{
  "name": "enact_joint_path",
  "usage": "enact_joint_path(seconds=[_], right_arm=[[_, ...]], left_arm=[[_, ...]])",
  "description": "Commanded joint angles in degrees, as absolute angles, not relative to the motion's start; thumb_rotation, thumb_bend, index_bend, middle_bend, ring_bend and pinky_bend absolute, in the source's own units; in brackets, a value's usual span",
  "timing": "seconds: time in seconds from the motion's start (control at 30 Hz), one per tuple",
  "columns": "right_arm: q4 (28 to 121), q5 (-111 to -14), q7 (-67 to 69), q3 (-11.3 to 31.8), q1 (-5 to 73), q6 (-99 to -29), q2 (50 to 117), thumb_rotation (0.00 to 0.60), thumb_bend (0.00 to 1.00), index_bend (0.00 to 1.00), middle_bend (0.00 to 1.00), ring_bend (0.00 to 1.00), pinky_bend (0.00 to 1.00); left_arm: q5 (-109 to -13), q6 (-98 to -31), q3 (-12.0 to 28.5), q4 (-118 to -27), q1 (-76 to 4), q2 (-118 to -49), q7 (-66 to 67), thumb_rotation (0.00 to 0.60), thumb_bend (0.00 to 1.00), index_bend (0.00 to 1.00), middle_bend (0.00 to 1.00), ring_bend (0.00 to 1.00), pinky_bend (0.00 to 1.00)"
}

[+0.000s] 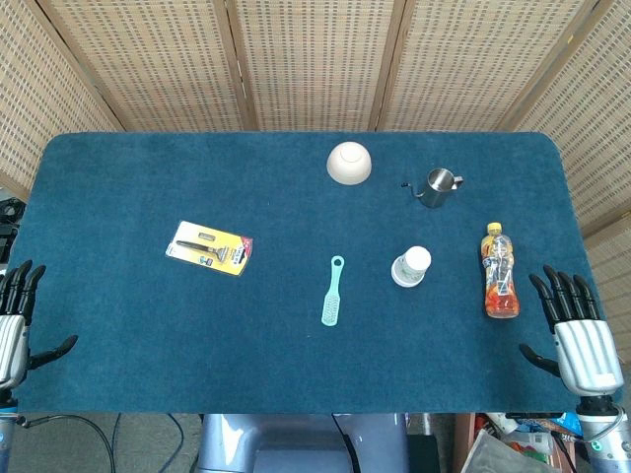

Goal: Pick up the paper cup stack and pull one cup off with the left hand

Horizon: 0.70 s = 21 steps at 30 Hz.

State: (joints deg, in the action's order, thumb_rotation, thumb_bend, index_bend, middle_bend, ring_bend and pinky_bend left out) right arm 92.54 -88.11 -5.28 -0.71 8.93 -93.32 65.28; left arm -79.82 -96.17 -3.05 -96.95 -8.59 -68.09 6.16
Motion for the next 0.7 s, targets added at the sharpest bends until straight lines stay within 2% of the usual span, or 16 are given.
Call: enact_joint_path(seconds=[0.03, 0.2, 0.3, 0.53, 0.7], right_arm=[[92.27, -88.06, -6.05, -0.11, 8.76, -92.98, 65.79, 0.600, 0.00, 0.00, 0.00, 0.00, 0.00], [92.34, -88.69, -4.45, 1.02, 9.90, -91.12, 66.41, 0.600, 0.00, 0.00, 0.00, 0.00, 0.00], [91.97, -89.06, -1.27, 2.89, 13.56, -86.41, 66.41, 0.600, 0.00, 0.03, 0.00, 0.00, 0.00], [95.25, -82.39, 4.84, 8.64, 25.23, -67.44, 64.68, 0.600, 0.00, 0.07, 0.06, 0.00, 0.00], [92.56, -73.23, 2.91, 12.64, 33.11, -55.21, 67.93, 0.600, 0.00, 0.10, 0.10, 0.00, 0.06]], left_arm=[[-80.17, -95.47, -2.71, -97.04, -8.28, -68.09, 6.11, 0.600, 0.12, 0.00, 0.00, 0.00, 0.00], [-80.25, -94.35, -1.85, -97.26, -8.00, -68.00, 6.19, 0.600, 0.12, 0.00, 0.00, 0.00, 0.00], [-80.33, -93.48, -1.03, -96.76, -8.10, -68.27, 6.49, 0.600, 0.12, 0.00, 0.00, 0.00, 0.00], [-79.93, -91.77, 0.51, -95.58, -8.15, -68.64, 6.94, 0.600, 0.12, 0.00, 0.00, 0.00, 0.00], [-79.78, -91.77, 1.53, -95.85, -7.67, -68.55, 7.18, 0.600, 0.12, 0.00, 0.00, 0.00, 0.00]])
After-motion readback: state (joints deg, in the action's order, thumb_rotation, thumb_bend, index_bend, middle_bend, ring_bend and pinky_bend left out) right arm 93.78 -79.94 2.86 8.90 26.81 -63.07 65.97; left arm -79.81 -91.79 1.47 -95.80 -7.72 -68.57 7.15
